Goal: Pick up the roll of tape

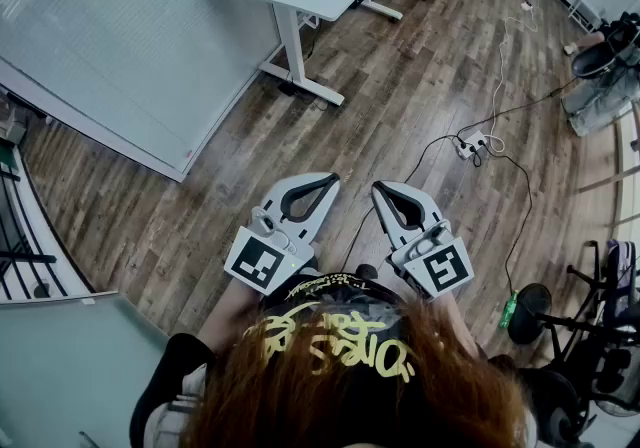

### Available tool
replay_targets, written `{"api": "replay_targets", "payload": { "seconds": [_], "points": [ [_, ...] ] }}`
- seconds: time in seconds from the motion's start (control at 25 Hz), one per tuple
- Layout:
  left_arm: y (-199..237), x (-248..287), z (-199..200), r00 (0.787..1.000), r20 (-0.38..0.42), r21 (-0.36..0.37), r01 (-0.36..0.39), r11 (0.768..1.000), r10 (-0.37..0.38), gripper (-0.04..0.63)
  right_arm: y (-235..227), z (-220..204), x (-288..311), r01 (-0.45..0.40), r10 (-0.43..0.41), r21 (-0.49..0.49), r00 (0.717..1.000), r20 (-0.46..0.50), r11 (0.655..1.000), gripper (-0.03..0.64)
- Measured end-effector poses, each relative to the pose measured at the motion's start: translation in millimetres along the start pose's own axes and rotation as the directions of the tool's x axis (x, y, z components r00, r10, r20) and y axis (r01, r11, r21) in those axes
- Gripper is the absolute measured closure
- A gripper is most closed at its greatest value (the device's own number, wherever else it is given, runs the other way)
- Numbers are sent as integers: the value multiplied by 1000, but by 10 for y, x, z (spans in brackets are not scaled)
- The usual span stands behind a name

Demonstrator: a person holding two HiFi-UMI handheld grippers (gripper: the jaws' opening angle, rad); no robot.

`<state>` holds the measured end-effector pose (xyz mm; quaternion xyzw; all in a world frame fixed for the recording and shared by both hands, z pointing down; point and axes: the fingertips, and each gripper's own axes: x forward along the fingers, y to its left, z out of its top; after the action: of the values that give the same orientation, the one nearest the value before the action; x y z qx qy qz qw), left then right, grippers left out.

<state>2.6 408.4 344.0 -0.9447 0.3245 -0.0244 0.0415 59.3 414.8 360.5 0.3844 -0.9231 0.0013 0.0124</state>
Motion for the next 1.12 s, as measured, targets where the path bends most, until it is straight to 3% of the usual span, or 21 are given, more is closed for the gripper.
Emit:
{"api": "replay_targets", "payload": {
  "seconds": [0.56, 0.76, 0.84, 0.92, 0.96, 1.12],
  "points": [
    [55, -65, -44, 1000, 2, -13, -7, 1000, 7, 606, 54, -38, 64, 5, -5, -2, 1000, -13, 1000, 614],
    [129, -109, 25, 995, 53, -78, -75, 994, 79, 604, -56, 29, 2, 59, -62, 62, 997, 41, 996, 614],
    [257, -164, 33, 992, 69, -100, -101, 990, 108, 510, -151, 72, 23, 127, -132, 70, 988, 75, 989, 579],
    [406, -197, -2, 990, 69, -122, -117, 986, 126, 309, -258, 86, 72, 199, -204, 70, 975, 88, 978, 419],
    [482, -213, -26, 988, 67, -136, -129, 982, 139, 253, -299, 83, 101, 225, -231, 71, 969, 88, 972, 344],
    [680, -281, -48, 981, 71, -163, -166, 973, 179, 206, -329, 55, 212, 254, -260, 82, 963, 76, 964, 293]
  ]
}}
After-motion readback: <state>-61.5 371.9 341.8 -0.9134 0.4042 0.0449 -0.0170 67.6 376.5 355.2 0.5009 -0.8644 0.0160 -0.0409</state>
